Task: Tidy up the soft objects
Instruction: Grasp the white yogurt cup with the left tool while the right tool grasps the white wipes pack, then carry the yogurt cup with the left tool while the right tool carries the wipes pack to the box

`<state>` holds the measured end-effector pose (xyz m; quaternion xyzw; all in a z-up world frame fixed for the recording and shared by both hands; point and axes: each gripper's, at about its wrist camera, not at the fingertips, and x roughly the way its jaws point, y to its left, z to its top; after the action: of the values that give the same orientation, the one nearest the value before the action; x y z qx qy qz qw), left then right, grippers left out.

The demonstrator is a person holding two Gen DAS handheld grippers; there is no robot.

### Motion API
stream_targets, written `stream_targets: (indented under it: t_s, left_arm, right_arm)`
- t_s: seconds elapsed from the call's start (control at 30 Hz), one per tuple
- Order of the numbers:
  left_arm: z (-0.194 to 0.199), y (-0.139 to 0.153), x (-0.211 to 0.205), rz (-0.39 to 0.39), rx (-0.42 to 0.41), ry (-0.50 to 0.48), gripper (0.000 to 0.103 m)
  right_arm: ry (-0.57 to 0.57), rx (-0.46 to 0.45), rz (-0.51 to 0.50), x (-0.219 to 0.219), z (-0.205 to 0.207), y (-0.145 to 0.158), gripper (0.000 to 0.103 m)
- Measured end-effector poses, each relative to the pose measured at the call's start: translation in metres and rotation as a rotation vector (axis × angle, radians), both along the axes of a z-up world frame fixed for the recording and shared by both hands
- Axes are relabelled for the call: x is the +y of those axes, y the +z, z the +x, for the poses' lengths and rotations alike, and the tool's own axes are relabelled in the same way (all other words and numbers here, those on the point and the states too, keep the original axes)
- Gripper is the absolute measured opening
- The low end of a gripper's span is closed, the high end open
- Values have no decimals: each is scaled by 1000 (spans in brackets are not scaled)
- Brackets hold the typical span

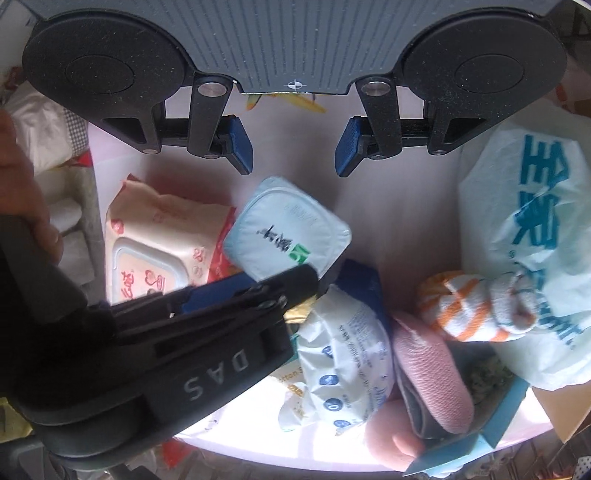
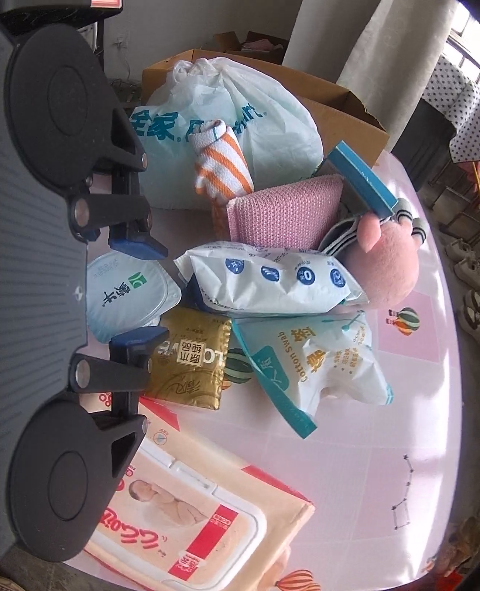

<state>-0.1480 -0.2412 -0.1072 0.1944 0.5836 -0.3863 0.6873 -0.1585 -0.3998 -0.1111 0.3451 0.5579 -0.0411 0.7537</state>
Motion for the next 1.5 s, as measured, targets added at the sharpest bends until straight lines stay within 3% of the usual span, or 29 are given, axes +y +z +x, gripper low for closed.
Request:
stream_targets:
  t_s: [0.17,0.47,0.67,0.8,0.93,1.07,1.2,1.37,1.5]
  left_arm:
    - [0,4,3,-17,-16,10,50]
    - [1,10,49,52,-27,62,50]
    - [12,13,81,65,33,107,56]
    - [18,23,85,61,29,110,71]
    - [32,30,83,48,51,114,74]
    - [35,22,73,65,67,133,75]
    - [38,15,60,95,61,143,74]
    - [39,4,60,120,79,158,71]
    - [37,1,62,123,80,151,68]
  right_arm:
    - [-12,20,71,4,-1,-9,14]
    - [44,46,197,43,3,-24,14]
    - [43,88,305,67,4,-38,14]
    - [0,105,327,67,2,-40,15]
    - [-55,85,245,51,-9,-17,19]
    - [-108,3,100,26,-21,22,27]
    - [-131,-77,-8,2,-7,42,33]
    - [-139,-90,-59,-4,36,29,39]
    - [-150,-15,-68,-2,53,1,40]
